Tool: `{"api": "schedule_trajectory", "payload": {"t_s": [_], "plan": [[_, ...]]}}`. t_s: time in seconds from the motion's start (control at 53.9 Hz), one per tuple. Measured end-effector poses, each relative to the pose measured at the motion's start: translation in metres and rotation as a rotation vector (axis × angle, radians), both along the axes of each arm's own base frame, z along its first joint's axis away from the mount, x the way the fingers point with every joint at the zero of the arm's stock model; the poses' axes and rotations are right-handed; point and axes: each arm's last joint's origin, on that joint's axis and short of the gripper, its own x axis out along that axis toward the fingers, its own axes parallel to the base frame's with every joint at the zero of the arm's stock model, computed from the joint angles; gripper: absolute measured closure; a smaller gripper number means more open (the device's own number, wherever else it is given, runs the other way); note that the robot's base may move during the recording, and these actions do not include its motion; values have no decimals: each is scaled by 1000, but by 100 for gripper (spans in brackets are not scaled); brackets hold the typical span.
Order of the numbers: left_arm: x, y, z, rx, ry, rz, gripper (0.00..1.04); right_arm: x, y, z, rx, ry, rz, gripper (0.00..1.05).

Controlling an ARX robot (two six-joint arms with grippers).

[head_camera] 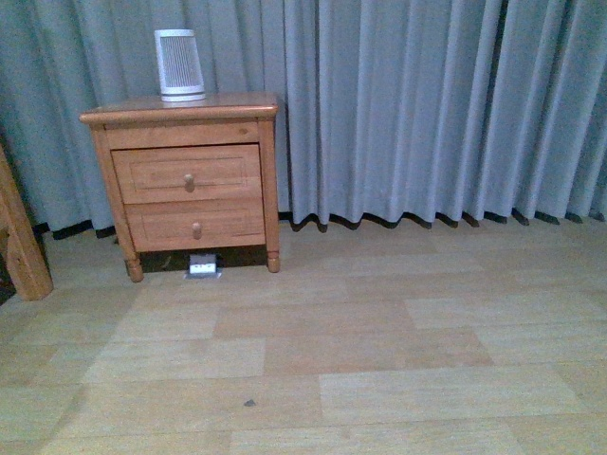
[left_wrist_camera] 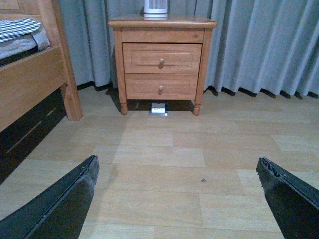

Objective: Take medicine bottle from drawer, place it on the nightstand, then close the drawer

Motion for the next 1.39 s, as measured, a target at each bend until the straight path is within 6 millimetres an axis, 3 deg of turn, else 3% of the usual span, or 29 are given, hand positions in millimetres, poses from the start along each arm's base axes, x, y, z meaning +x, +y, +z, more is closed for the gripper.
{"api": "schedule_trajectory", "payload": {"t_s": [1.391], "plan": [[0, 0, 0, 0, 0, 0, 7, 0, 0, 0, 0, 0, 0, 7]]}}
